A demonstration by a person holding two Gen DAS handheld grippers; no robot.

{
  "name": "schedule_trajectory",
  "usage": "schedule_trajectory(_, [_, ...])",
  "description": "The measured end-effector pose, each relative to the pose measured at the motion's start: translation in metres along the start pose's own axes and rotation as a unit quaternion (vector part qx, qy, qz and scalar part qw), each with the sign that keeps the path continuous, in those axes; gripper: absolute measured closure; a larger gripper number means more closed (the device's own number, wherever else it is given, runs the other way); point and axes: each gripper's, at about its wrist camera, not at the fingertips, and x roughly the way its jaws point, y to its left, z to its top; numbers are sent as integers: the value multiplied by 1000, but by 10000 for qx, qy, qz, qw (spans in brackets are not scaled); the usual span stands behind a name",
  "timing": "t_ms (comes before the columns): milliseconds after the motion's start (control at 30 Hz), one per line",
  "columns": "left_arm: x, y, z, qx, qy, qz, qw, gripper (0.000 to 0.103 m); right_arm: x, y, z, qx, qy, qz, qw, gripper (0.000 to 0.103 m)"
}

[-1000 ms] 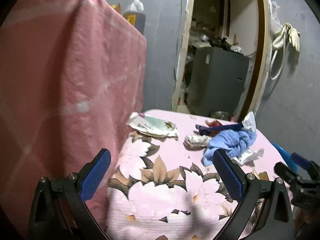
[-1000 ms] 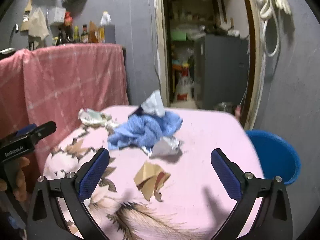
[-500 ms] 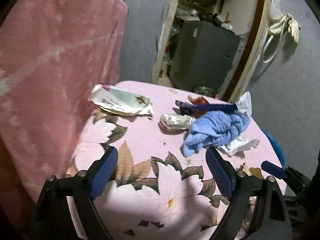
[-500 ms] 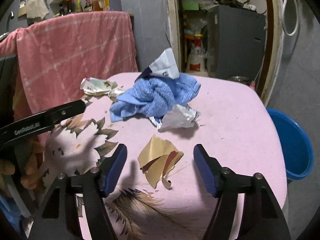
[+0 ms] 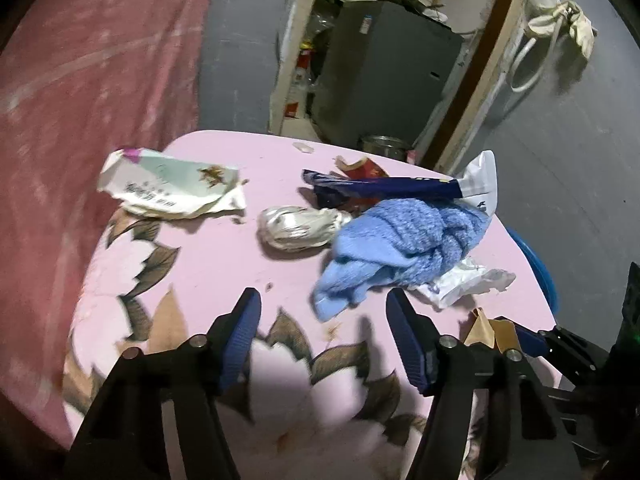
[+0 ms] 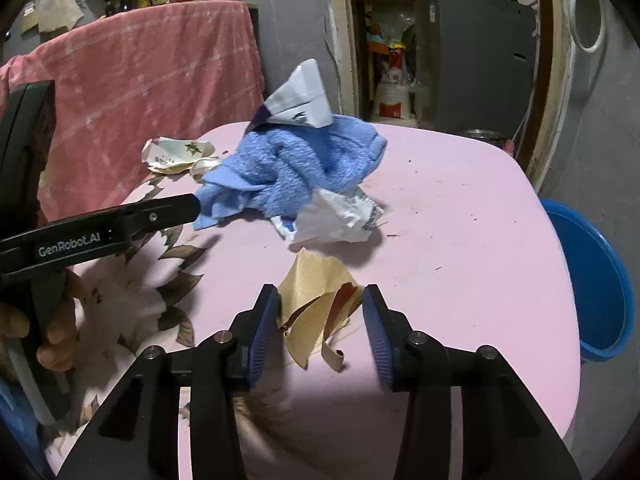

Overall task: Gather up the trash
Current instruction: 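Grasp the blue cloth with the left tool while the right tool grasps the tan paper scrap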

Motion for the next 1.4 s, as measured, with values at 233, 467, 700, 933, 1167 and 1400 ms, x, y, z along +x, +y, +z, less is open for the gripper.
schedule_trajectory(233, [21,-9,11,160,138,-61,9998,50,0,-11,0,64,-78,108,9999,72])
schedule_trajectory(467, [31,-10,10,200,240,-143,9994,66,-1,-12,-1,84,-159,125,9998,84])
schedule_trajectory(700, [23,-19,4,303,122,-204,9993,98,-4,-10,-3,36,-197,129,9997,89])
schedule_trajectory(933, [-8,-38,-12,476,-324,-330,9978,99,-22,-7,-7,53,-530,36,9986,91])
schedule_trajectory(1167, [-48,-59,-23,781,-887,-253,9927,100,-48,0,-12,61,-979,189,9950,91])
schedule_trajectory(1400, [-79,-74,-18,987,-1271,-333,9864,100,-77,0,-8,80,-1459,181,9891,91])
